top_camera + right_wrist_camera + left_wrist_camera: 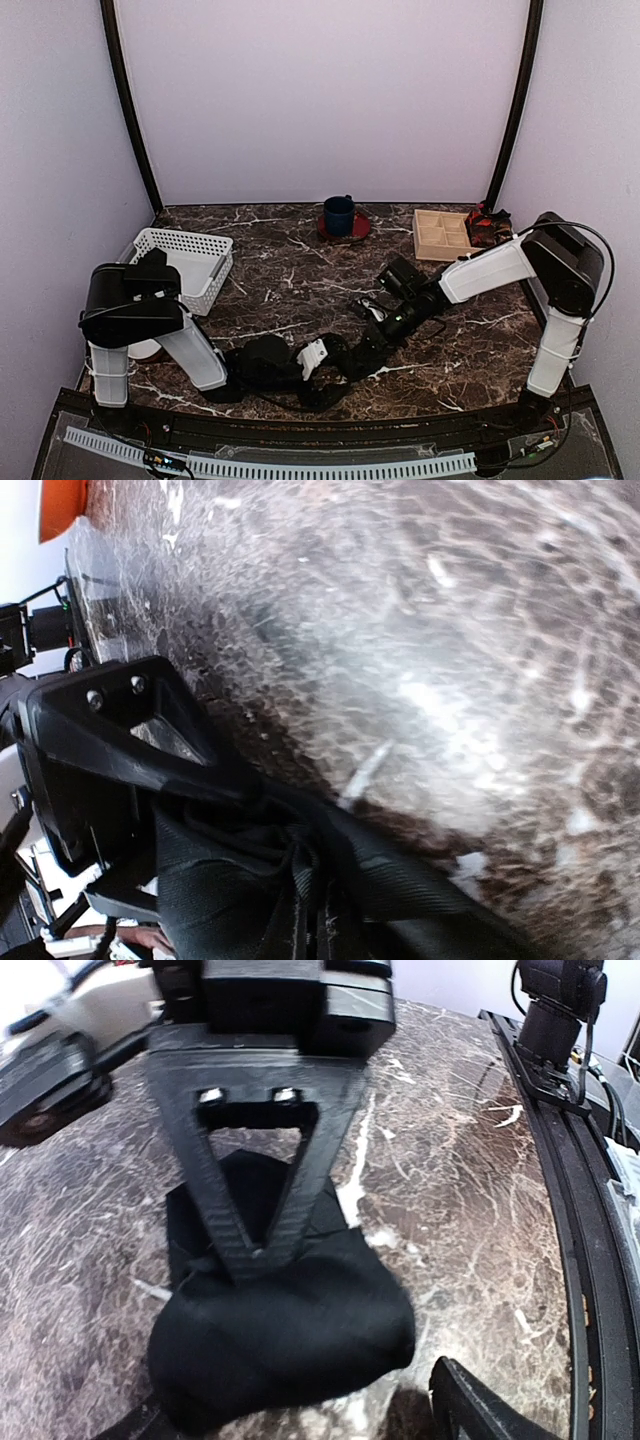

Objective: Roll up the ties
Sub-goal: Roll the tie at the center of the board.

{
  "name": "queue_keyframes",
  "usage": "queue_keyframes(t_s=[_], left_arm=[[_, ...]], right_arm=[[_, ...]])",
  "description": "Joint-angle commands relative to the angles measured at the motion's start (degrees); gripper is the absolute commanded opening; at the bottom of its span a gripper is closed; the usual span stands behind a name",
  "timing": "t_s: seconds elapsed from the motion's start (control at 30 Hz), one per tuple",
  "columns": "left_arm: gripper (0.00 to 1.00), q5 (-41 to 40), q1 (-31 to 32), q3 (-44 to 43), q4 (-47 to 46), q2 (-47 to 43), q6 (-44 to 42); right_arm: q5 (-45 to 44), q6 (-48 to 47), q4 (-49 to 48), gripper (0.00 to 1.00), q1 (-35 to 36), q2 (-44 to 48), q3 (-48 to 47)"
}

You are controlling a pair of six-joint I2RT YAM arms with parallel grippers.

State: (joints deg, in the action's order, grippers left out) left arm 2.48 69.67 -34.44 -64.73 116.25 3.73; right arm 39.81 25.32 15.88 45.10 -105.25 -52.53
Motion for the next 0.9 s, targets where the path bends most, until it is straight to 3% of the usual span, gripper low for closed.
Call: queue_keyframes(t_s=[0.0, 0.33, 0.4, 0.53, 0.73, 0.87], left_arm=[[0.80, 0.05, 0.12, 1.78, -1.50, 1.66, 1.66], [0.78, -1.25, 0.71, -4.28, -3.15, 7.43, 9.59], [0.73, -2.51, 0.94, -5.51, -1.79, 8.00, 10.30], [0.50, -4.86, 1.13, -6.96, 6.90, 7.35, 8.61], [0.39, -7.07, 2.12, -7.00, 19.27, 3.24, 4.24], [0.39, -6.50, 2.29, -8.13, 25.05, 2.42, 3.30]], right_arm=[[-8.66, -2.06, -0.16, 0.00, -1.71, -1.83, 6.70], [-10.54, -2.15, -3.42, 0.00, -2.30, -3.86, 7.70], [-10.49, -1.96, -3.99, 0.00, -2.23, -3.69, 8.07], [-9.16, -2.30, -1.90, 0.00, -2.34, -2.44, 6.88], [-4.91, -1.98, 7.39, 0.37, -4.82, 4.21, 0.37], [1.22, -0.49, 10.22, 0.47, -4.68, 6.30, -2.22]])
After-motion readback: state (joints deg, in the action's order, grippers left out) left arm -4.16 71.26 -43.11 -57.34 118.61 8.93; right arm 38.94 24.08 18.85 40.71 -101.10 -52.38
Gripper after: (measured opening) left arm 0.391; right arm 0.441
